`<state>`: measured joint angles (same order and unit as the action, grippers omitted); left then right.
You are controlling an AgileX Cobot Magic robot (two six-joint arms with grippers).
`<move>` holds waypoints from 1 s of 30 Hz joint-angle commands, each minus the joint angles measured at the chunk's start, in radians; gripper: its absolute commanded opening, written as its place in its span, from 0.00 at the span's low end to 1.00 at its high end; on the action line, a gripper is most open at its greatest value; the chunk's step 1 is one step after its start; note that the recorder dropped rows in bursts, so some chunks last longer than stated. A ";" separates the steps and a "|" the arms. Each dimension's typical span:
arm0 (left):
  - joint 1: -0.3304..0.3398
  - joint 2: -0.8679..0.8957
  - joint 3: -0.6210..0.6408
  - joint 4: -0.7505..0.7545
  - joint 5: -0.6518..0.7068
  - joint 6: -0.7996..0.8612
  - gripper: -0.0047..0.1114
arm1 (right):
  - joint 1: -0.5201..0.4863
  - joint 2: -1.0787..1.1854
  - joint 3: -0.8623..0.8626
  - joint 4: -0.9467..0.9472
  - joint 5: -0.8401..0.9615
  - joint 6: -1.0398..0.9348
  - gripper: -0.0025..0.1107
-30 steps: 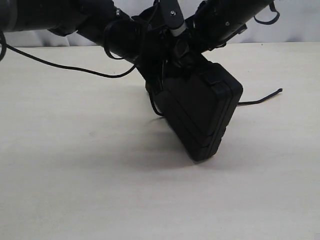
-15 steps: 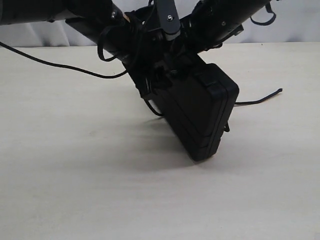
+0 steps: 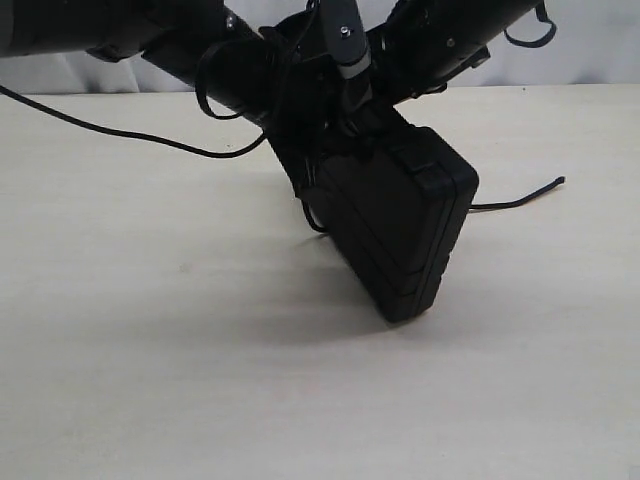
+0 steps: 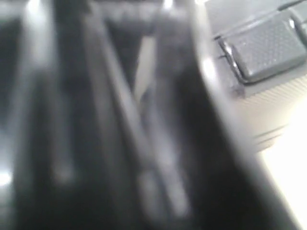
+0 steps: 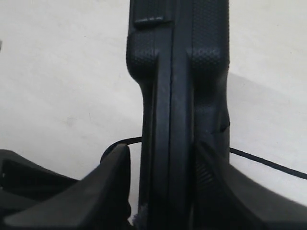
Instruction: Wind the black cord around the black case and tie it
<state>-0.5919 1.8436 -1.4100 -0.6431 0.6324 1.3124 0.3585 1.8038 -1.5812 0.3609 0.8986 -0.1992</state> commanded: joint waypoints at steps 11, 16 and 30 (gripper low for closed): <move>0.001 -0.280 0.013 0.691 0.183 -0.473 0.56 | 0.016 -0.037 0.060 0.182 -0.027 -0.016 0.38; 0.001 -0.363 0.013 0.512 0.284 -0.580 0.56 | 0.016 -0.062 0.060 0.207 -0.037 -0.026 0.38; -0.002 -0.194 0.340 0.195 0.336 -0.060 0.56 | -0.178 -0.088 0.152 0.047 0.126 -0.018 0.38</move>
<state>-0.5926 1.6407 -1.1406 -0.3853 1.0424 1.0548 0.2397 1.7234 -1.4794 0.4497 1.0186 -0.2153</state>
